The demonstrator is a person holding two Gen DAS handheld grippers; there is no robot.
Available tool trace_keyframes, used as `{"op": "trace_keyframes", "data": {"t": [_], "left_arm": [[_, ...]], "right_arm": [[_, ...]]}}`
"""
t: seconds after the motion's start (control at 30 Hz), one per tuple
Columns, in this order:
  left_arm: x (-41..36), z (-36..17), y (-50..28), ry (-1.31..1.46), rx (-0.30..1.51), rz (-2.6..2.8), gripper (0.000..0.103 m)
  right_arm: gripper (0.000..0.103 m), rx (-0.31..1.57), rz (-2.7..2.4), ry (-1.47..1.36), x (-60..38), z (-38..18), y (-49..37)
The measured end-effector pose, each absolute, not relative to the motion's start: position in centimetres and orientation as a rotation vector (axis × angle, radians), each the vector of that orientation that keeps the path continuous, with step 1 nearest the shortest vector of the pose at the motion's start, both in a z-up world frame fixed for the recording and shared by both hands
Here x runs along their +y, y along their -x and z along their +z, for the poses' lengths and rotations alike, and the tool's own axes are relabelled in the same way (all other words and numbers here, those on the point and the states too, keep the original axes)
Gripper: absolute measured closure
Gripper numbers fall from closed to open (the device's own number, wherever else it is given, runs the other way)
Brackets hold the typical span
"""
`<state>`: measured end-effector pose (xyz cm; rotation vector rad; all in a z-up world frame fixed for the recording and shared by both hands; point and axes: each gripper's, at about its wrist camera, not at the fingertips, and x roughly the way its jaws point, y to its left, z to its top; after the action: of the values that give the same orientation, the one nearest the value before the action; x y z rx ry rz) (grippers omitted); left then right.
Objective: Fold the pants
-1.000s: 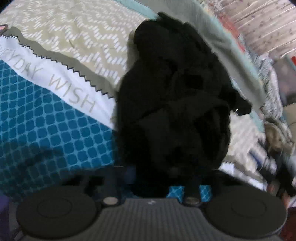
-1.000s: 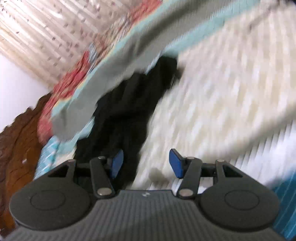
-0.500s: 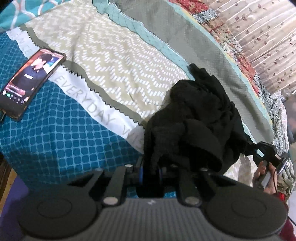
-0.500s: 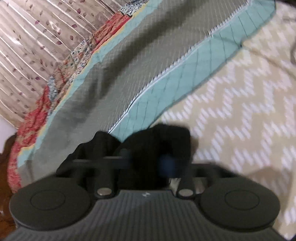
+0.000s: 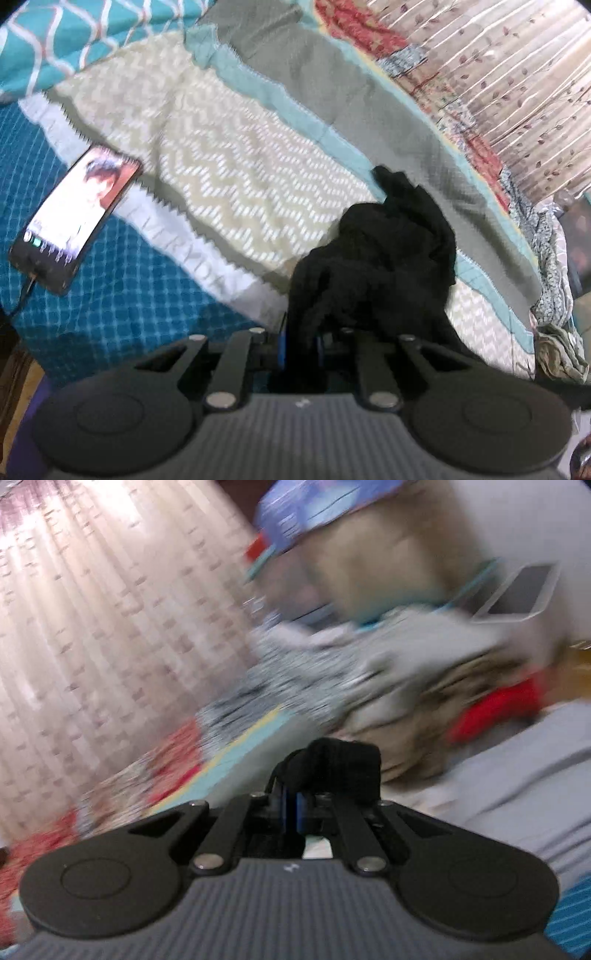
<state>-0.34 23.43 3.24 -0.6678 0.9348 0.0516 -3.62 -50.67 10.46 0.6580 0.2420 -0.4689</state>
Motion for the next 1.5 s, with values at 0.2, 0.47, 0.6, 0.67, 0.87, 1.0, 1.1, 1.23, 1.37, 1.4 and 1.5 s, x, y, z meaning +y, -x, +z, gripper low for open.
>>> {"op": "trace_keyframes", "data": {"t": [0.2,0.47,0.6,0.67,0.87,1.0,1.1,1.23,1.37,1.4,1.5], "left_arm": [[22.2,0.9,0.4,0.585,1.039,0.06,0.09],[23.7,4.1,-0.9,0.593,0.996,0.043,0.09],[24.2,9.1,-3.5,0.519,0.874,0.053,0.09],[24.6,11.7,-3.8,0.503,0.801,0.053,0.09],[26.3,10.6,-1.7,0.457,0.822,0.101,0.09],[27.2,3.0,-0.2,0.486,1.024,0.138,0.09],[27.0,-2.1,0.5,0.468,1.142,0.201,0.076],[26.7,-1.2,1.6,0.445,1.076,0.206,0.06],[27.6,2.2,3.4,0.44,0.962,0.201,0.055],[28.1,3.1,3.9,0.455,0.923,0.205,0.054],[29.6,5.7,4.3,0.491,0.818,0.216,0.053]], "right_arm": [[0.095,0.392,-0.561,-0.695,-51.6,4.2,5.6],[0.095,0.302,-0.49,-0.864,-51.4,6.1,4.6],[0.095,0.225,-0.392,-0.846,-49.9,11.2,2.5],[0.095,0.181,-0.342,-0.85,-49.4,12.5,2.3],[0.095,0.221,-0.297,-0.857,-48.8,9.6,5.6],[0.095,0.431,-0.433,-0.892,-49.3,1.8,8.5],[0.089,0.639,-0.546,-0.869,-49.5,-3.6,9.6],[0.056,0.559,-0.569,-0.913,-50.1,-3.0,11.9],[0.043,0.491,-0.768,-0.838,-50.6,-0.3,13.3],[0.043,0.469,-0.808,-0.842,-50.8,0.2,13.7],[0.043,0.402,-0.807,-0.851,-50.5,1.1,14.2]]}}
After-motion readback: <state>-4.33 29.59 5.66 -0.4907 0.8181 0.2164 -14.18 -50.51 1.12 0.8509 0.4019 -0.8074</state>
